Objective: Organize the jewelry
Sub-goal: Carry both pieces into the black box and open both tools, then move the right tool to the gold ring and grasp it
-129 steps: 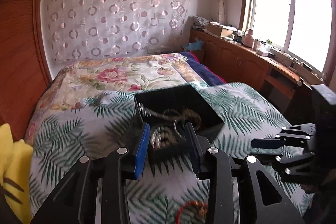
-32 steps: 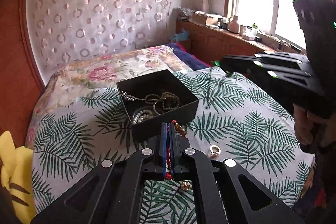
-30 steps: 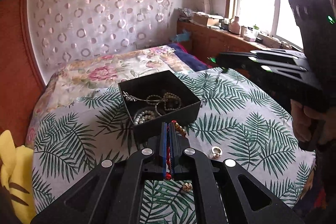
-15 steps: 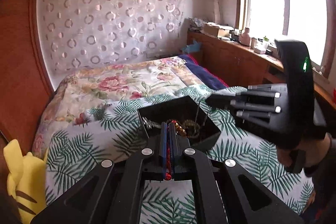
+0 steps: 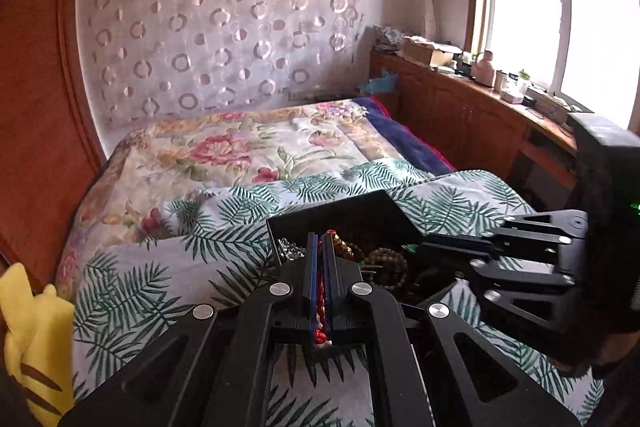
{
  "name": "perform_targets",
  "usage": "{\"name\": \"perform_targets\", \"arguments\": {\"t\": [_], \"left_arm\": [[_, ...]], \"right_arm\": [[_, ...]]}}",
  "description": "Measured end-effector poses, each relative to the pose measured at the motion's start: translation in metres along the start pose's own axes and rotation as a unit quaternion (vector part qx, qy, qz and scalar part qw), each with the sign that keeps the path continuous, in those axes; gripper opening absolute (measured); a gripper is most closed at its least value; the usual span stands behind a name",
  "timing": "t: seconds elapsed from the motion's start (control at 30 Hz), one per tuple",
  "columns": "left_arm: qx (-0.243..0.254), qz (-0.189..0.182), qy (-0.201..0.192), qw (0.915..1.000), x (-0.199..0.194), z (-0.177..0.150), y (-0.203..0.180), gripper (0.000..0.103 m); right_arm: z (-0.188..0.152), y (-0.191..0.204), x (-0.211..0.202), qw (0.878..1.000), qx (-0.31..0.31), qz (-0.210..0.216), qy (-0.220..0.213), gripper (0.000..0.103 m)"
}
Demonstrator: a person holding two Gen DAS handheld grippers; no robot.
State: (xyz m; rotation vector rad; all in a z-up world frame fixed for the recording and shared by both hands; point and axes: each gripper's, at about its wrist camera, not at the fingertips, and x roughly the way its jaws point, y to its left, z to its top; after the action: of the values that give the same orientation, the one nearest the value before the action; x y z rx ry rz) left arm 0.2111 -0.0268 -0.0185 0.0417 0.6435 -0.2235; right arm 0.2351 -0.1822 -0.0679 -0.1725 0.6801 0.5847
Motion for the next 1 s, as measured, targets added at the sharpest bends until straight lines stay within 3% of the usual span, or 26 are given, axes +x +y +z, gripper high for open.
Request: {"name": "perform_targets", "arguments": {"t": [0.1, 0.17, 0.2, 0.47, 0.5, 0.53, 0.6, 0.67, 0.73, 0.87, 1.0], "left_arm": [[-0.006, 0.002, 0.007, 1.0000, 0.011, 0.000, 0.003, 0.001], [-0.008, 0.002, 0.010, 0.9999, 0.016, 0.001, 0.003, 0.001], [-0.008, 0.002, 0.011, 0.9999, 0.017, 0.001, 0.004, 0.002], [-0.009, 0.004, 0.012, 0.9999, 0.027, 0.003, 0.001, 0.003], [-0.010, 0.005, 0.012, 0.9999, 0.027, 0.002, 0.001, 0.011], [-0.012, 0.006, 0.011, 0.9999, 0.026, 0.000, 0.001, 0.029], [-0.011, 0.014, 0.008, 0.9998, 0.023, -0.002, 0.000, 0.053], [-0.009, 0.021, 0.002, 0.9997, 0.017, -0.008, -0.001, 0.063], [-0.010, 0.024, -0.005, 0.9997, 0.009, -0.013, 0.000, 0.079], [-0.009, 0.029, -0.020, 0.9993, -0.010, -0.026, 0.000, 0.095], [-0.015, 0.017, -0.023, 0.9995, -0.027, -0.041, 0.002, 0.095]], "right_arm": [[-0.002, -0.002, -0.002, 1.000, 0.001, 0.001, 0.001, 0.011], [-0.005, -0.005, -0.004, 1.000, 0.006, -0.006, 0.002, 0.033], [-0.007, -0.007, -0.007, 1.000, 0.008, -0.006, 0.000, 0.035], [-0.019, -0.018, -0.026, 1.000, 0.013, -0.007, -0.010, 0.035], [-0.020, -0.017, -0.028, 1.000, 0.014, -0.007, -0.012, 0.035], [-0.023, -0.017, -0.031, 1.000, 0.014, -0.006, -0.013, 0.035], [-0.028, -0.016, -0.035, 1.000, 0.012, -0.006, -0.013, 0.034], [-0.035, -0.015, -0.040, 1.000, 0.010, -0.005, -0.013, 0.034], [-0.041, -0.013, -0.042, 1.000, 0.011, -0.002, -0.012, 0.034], [-0.057, -0.009, -0.046, 1.000, 0.009, 0.004, -0.003, 0.034], [-0.072, -0.004, -0.047, 1.000, 0.008, 0.008, 0.012, 0.034]]}}
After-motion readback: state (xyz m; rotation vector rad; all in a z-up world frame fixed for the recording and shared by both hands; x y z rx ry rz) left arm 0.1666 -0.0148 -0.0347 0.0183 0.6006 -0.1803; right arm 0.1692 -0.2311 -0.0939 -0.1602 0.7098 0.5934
